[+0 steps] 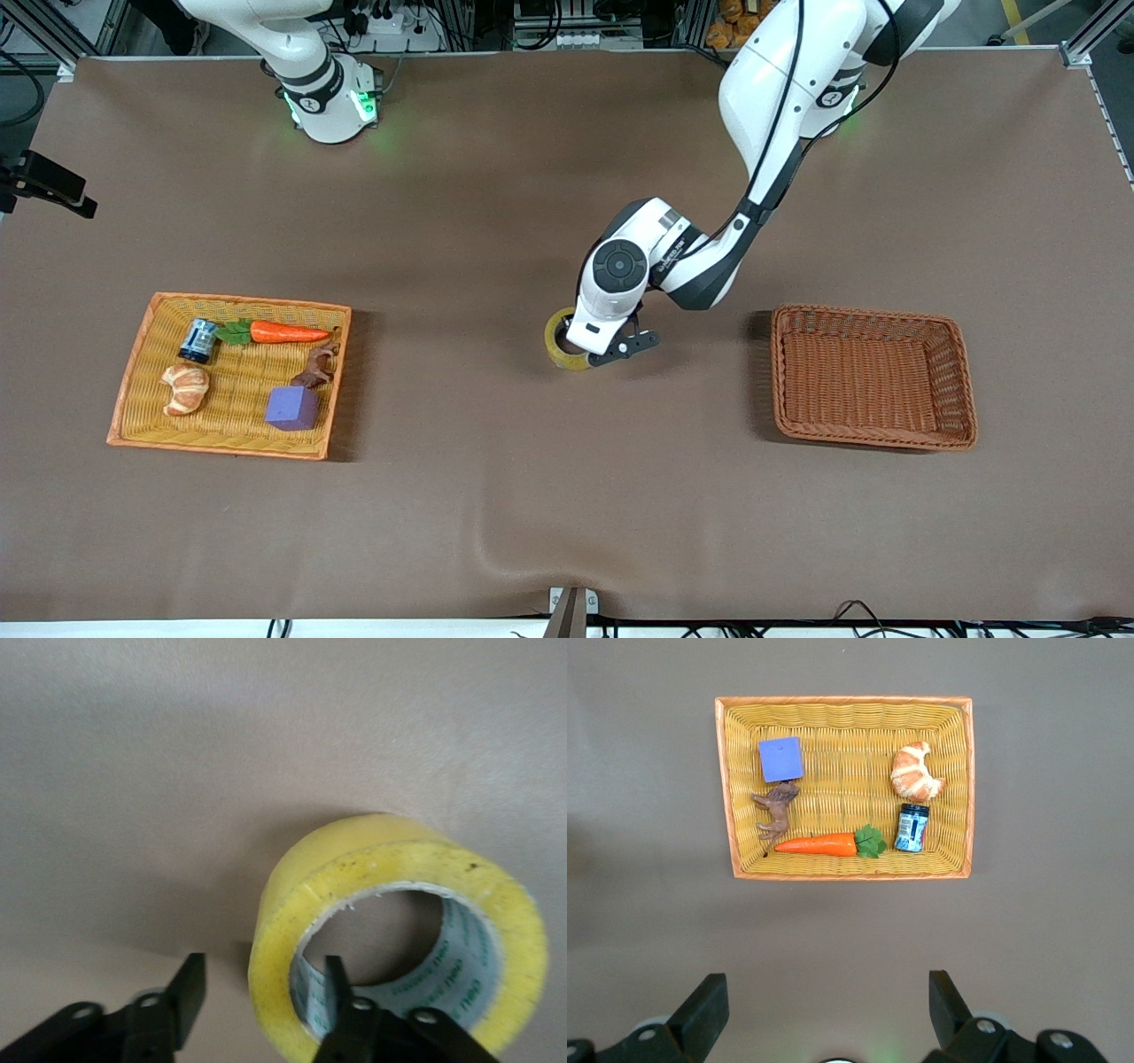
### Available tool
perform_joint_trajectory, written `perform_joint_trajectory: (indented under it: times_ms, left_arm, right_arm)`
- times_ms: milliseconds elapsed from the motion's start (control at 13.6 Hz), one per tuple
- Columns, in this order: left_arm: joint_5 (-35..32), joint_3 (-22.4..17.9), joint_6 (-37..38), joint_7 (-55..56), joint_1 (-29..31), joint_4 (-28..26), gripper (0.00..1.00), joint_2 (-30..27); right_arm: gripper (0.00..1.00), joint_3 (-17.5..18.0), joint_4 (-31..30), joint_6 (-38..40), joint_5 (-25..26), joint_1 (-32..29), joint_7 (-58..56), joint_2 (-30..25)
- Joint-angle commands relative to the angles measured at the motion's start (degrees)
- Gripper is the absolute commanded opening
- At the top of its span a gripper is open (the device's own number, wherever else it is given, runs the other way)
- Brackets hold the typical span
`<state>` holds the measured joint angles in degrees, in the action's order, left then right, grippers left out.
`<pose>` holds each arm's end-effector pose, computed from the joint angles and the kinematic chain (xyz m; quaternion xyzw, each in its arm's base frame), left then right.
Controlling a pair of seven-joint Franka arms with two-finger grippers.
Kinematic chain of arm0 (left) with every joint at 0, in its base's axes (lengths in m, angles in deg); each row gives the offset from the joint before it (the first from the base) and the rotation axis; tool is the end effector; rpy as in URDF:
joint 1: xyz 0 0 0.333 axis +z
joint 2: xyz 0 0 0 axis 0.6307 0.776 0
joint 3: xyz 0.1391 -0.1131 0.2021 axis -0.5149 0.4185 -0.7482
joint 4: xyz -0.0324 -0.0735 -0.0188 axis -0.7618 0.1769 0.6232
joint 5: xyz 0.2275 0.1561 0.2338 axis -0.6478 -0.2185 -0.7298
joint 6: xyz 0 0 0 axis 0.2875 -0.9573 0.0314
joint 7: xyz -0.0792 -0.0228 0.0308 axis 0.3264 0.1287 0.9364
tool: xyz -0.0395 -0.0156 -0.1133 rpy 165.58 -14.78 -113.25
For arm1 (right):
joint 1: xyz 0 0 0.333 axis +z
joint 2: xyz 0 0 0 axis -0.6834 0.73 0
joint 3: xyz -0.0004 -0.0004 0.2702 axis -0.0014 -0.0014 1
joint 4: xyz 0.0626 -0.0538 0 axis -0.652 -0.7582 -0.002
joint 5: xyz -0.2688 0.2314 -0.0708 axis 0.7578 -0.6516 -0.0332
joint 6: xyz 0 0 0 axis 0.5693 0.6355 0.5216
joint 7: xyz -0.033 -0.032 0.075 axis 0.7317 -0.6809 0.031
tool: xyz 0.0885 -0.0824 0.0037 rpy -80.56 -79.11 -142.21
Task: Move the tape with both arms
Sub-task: 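Grasp the tape roll with the left gripper and lift it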
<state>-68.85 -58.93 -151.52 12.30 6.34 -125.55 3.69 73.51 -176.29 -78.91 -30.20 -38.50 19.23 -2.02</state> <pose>0.4758 -0.4366 0.1665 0.9828 0.1704 -0.0687 0.0182 0.4971 -0.0537 0.5871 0.9990 -0.0374 -0.0255 0.0050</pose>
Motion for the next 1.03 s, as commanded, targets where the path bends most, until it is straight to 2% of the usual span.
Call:
perform_joint_trajectory:
  times_ms: [0,74,147,442,811,958]
  left_arm:
    - [-1.4,-0.5,-1.0,1.5,-0.5,1.4,0.18,1.0]
    - [-1.4,-0.5,-1.0,1.3,-0.2,1.4,0.03,0.5]
    - [-1.4,-0.5,-1.0,1.3,0.3,1.5,0.0,-0.2]
    - [-2.1,-0.6,0.8,-0.8,5.3,0.5,0.0,-6.9]
    - [-2.1,-0.6,12.3,-16.8,13.2,0.2,0.0,-15.9]
    - [-2.1,-0.4,15.7,-23.7,18.8,-1.5,0.0,-18.3]
  right_arm:
    - [1.0,-0.4,1.5,0.7,-0.1,0.3,-0.8,1.0]
    - [1.0,-0.4,1.5,0.9,0.0,0.4,-0.8,1.0]
    - [1.0,-0.4,1.5,0.9,0.1,0.3,-0.8,1.0]
    - [1.0,-0.5,1.5,1.0,0.3,0.1,-0.7,1.0]
    - [1.0,-0.4,1.5,0.9,-0.3,0.5,-0.6,1.2]
    - [1.0,-0.4,1.5,0.8,-0.4,0.3,-0.6,1.2]
